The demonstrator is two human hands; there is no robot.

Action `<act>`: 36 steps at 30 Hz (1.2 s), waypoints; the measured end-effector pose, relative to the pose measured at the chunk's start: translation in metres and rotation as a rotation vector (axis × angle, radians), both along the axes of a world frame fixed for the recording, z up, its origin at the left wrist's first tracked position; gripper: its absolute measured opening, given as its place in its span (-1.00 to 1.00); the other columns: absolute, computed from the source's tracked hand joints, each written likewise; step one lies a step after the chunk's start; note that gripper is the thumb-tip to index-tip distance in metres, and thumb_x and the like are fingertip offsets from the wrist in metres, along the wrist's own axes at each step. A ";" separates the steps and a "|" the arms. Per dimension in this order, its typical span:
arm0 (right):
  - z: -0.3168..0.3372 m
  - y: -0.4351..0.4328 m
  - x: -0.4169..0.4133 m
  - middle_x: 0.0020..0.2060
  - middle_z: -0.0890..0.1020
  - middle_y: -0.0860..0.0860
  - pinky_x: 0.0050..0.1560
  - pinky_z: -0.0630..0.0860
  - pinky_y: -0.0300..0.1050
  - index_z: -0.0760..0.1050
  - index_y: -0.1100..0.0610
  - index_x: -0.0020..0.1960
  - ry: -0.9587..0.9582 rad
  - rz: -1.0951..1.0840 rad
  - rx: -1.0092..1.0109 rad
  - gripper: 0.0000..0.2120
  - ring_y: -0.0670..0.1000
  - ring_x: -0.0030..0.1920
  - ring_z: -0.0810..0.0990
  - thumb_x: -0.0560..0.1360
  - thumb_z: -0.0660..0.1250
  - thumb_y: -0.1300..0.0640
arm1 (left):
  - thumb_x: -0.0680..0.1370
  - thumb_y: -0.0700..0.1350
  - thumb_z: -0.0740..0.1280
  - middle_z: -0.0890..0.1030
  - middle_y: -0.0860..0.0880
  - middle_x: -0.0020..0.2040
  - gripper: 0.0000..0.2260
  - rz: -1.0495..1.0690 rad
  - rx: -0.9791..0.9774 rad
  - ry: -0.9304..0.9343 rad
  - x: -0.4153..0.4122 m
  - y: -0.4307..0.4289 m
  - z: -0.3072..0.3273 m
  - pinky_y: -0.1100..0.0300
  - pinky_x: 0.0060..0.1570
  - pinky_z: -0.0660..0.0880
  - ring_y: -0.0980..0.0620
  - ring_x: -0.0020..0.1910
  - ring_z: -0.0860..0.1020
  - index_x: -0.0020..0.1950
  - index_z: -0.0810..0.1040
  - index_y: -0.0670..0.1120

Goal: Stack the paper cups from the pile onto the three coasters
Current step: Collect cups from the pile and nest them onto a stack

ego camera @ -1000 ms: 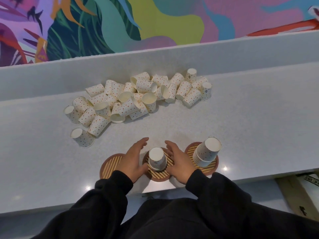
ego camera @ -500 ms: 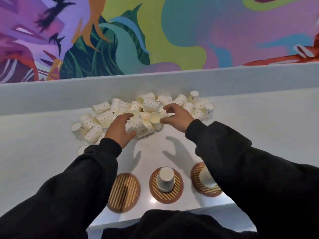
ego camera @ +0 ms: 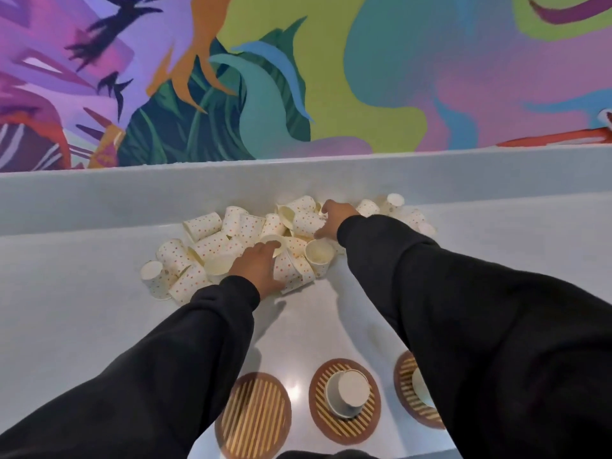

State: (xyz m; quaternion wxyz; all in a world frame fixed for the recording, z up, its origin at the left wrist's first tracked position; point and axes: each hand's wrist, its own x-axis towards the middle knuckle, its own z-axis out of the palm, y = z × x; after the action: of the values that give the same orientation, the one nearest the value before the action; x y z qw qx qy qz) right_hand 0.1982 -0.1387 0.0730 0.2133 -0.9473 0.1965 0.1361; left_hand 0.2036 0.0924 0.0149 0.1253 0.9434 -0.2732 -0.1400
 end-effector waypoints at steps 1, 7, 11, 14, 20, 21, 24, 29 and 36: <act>-0.007 0.002 0.002 0.30 0.56 0.10 0.25 0.56 0.07 0.33 0.10 0.47 0.014 0.004 -0.011 -0.26 0.18 0.26 0.57 0.42 0.58 -0.05 | 0.40 0.12 0.54 0.48 -0.07 0.38 -0.20 -0.008 0.029 -0.019 0.000 0.000 -0.004 -0.07 0.24 0.50 -0.14 0.31 0.48 0.56 0.25 0.04; -0.030 0.003 0.003 0.22 0.61 0.04 0.23 0.53 0.10 0.38 0.02 0.41 -0.099 -0.041 -0.047 -0.44 0.13 0.19 0.58 0.47 0.49 0.03 | 0.44 0.14 0.46 0.59 -0.04 0.21 -0.33 -0.067 0.067 -0.112 0.001 0.000 -0.013 -0.04 0.11 0.55 -0.10 0.11 0.56 0.49 0.33 0.03; -0.018 -0.002 -0.006 0.20 0.61 0.08 0.13 0.56 -0.05 0.41 0.07 0.36 -0.252 -0.121 0.150 -0.43 0.13 0.14 0.61 0.43 0.57 0.11 | 0.44 0.14 0.46 0.50 -0.04 0.34 -0.35 -0.060 -0.040 -0.087 0.002 0.002 -0.008 -0.04 0.18 0.51 -0.10 0.20 0.52 0.47 0.36 0.01; 0.002 -0.008 -0.024 0.16 0.59 0.05 0.00 0.46 -0.19 0.45 0.10 0.30 -0.386 -0.123 0.246 -0.48 0.06 0.09 0.56 0.42 0.59 0.16 | 0.42 0.15 0.47 0.48 -0.03 0.38 -0.34 -0.052 -0.134 -0.103 0.000 0.002 0.003 -0.07 0.24 0.46 -0.10 0.27 0.48 0.47 0.38 0.03; 0.033 -0.038 -0.081 0.12 0.63 -0.06 0.05 0.53 -0.11 0.56 0.01 0.22 -0.511 -0.075 0.310 -0.57 -0.01 0.02 0.57 0.39 0.58 0.10 | 0.43 0.04 0.53 0.54 0.01 0.29 -0.36 0.007 -0.421 0.000 -0.020 -0.017 0.034 0.08 0.18 0.45 -0.03 0.21 0.51 0.46 0.38 0.04; 0.036 -0.045 -0.095 0.12 0.64 -0.06 0.07 0.55 -0.08 0.56 0.00 0.22 -0.515 -0.080 0.307 -0.57 -0.02 0.00 0.57 0.39 0.58 0.10 | 0.43 0.02 0.55 0.53 0.04 0.26 -0.36 0.015 -0.465 0.026 -0.028 -0.023 0.037 0.10 0.15 0.46 0.00 0.17 0.51 0.45 0.37 0.06; 0.044 -0.062 -0.130 0.09 0.64 -0.10 0.02 0.52 -0.15 0.57 -0.02 0.22 -0.519 -0.107 0.319 -0.57 -0.09 -0.05 0.58 0.39 0.57 0.10 | 0.41 -0.01 0.58 0.53 0.08 0.17 -0.41 0.007 -0.542 0.064 -0.049 -0.038 0.042 0.08 0.05 0.52 0.02 0.09 0.53 0.35 0.37 0.10; 0.053 -0.090 -0.202 0.03 0.61 -0.12 -0.12 0.50 -0.24 0.53 -0.04 0.22 -0.576 -0.240 0.356 -0.52 -0.11 -0.16 0.56 0.36 0.60 0.12 | 0.37 0.06 0.58 0.58 0.11 0.11 -0.48 -0.069 -0.620 0.093 -0.084 -0.068 0.055 0.11 -0.01 0.51 0.17 0.02 0.53 0.30 0.52 0.14; 0.058 -0.110 -0.317 0.08 0.66 -0.14 -0.13 0.47 -0.23 0.56 -0.09 0.16 -0.664 -0.339 0.423 -0.59 0.04 0.02 0.62 0.37 0.58 0.15 | 0.35 0.01 0.63 0.59 0.21 0.09 -0.46 -0.166 -0.683 0.137 -0.147 -0.112 0.088 0.19 -0.06 0.54 0.20 0.04 0.56 0.24 0.47 0.16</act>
State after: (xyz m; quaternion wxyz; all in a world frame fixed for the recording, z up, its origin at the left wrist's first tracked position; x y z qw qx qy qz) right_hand -0.1192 -0.2484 0.1311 0.4739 -0.8294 0.2380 -0.1759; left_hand 0.0568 -0.0197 0.1030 0.4397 0.8101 -0.3710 -0.1130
